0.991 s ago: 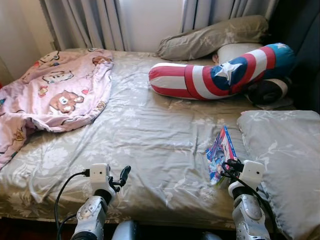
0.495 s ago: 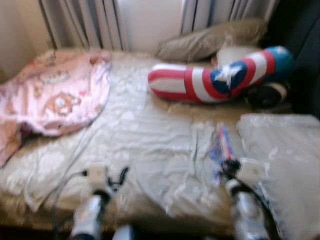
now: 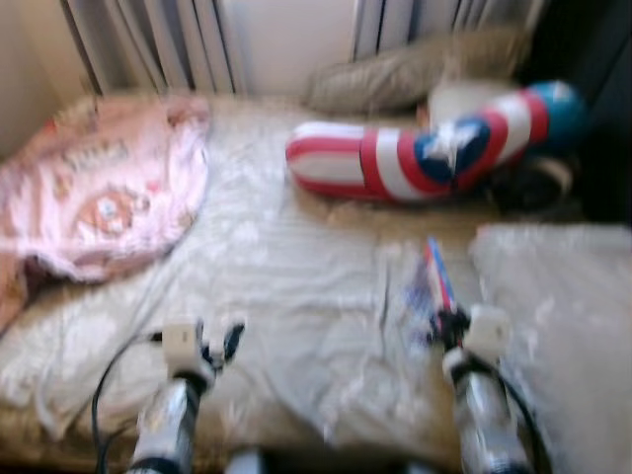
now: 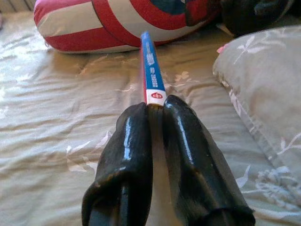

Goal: Clean up the room

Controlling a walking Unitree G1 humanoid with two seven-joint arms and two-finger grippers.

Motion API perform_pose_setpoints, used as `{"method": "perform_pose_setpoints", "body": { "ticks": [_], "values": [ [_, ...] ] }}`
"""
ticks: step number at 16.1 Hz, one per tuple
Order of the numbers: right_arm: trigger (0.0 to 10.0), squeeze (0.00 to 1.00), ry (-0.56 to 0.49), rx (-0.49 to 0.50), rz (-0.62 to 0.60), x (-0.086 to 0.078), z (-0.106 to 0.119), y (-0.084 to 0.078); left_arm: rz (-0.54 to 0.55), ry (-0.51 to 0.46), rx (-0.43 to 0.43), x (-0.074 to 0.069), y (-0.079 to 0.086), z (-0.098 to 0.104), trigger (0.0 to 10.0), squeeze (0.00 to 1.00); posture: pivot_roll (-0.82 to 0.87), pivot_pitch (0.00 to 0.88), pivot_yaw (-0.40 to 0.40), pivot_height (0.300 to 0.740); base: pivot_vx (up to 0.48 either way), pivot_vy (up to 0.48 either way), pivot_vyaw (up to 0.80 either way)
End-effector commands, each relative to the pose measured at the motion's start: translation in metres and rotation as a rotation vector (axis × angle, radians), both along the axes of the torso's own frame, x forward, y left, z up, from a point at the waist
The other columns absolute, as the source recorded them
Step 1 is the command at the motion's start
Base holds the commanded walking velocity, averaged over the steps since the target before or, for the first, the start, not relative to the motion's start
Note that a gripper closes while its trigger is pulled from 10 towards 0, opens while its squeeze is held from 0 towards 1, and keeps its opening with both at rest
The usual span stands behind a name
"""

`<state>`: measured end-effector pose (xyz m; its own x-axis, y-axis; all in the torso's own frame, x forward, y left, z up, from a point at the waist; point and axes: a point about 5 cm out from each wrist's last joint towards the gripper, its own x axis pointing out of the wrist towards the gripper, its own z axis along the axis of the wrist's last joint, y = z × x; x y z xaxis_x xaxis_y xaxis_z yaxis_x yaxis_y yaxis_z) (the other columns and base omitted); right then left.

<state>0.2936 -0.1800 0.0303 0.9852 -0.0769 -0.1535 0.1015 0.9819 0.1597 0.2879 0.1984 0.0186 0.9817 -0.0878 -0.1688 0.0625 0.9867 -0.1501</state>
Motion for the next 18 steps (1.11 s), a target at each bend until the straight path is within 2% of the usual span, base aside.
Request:
{"method": "perform_pose_setpoints", "body": {
  "ticks": [1, 4, 7, 11, 12, 14, 15, 18],
  "values": [
    [10.0, 0.0, -0.01, 0.005, -0.01, 0.002, 0.002, -0.006, -0.018, 0.014, -0.017, -0.002, -0.007, -0.004, 10.0, 0.0, 0.01, 0.0, -0.016, 0.632, 0.0, 0.0, 0.0],
    [10.0, 0.0, 0.007, 0.105, -0.062, 0.014, 0.006, -0.011, -0.019, 0.004, -0.009, -0.003, -0.003, -0.002, 10.0, 0.0, 0.03, 0.0, -0.005, 0.632, 0.0, 0.0, 0.0],
    [10.0, 0.0, 0.031, 0.215, -0.065, 0.026, 0.01, -0.006, -0.027, 0.01, 0.017, -0.008, 0.006, -0.004, 10.0, 0.0, 0.08, 0.014, 0.029, 0.632, 0.0, 0.0, 0.0],
    [10.0, 0.0, 0.0, 0.425, -0.078, 0.043, 0.022, -0.004, -0.036, -0.006, 0.059, -0.016, 0.023, 0.0, 10.0, 0.0, 0.13, 0.045, 0.069, 0.632, 0.0, 0.0, 0.0],
    [10.0, 0.0, -0.022, 0.522, -0.083, 0.047, 0.027, -0.004, -0.041, -0.008, 0.07, -0.019, 0.027, 0.0, 10.0, 0.0, 0.15, 0.05, 0.078, 0.632, 0.0, 0.0, 0.0],
    [10.0, 0.0, -0.034, 0.564, -0.084, 0.051, 0.031, -0.006, -0.048, -0.009, 0.083, -0.024, 0.031, 0.001, 10.0, 0.0, 0.17, 0.054, 0.087, 0.632, 0.0, 0.0, 0.0],
    [10.0, 0.0, -0.043, 0.601, -0.123, 0.052, 0.032, -0.012, -0.048, -0.004, 0.094, -0.031, 0.037, 0.0, 10.0, 0.0, 0.18, 0.059, 0.099, 0.632, 0.0, 0.0, 0.0],
    [10.0, 0.0, 0.006, 0.618, -0.234, 0.04, 0.018, -0.033, -0.06, 0.022, 0.107, -0.046, 0.041, -0.005, 10.0, 0.0, 0.2, 0.076, 0.111, 0.632, 0.0, 0.0, 0.0]
  ]
}}
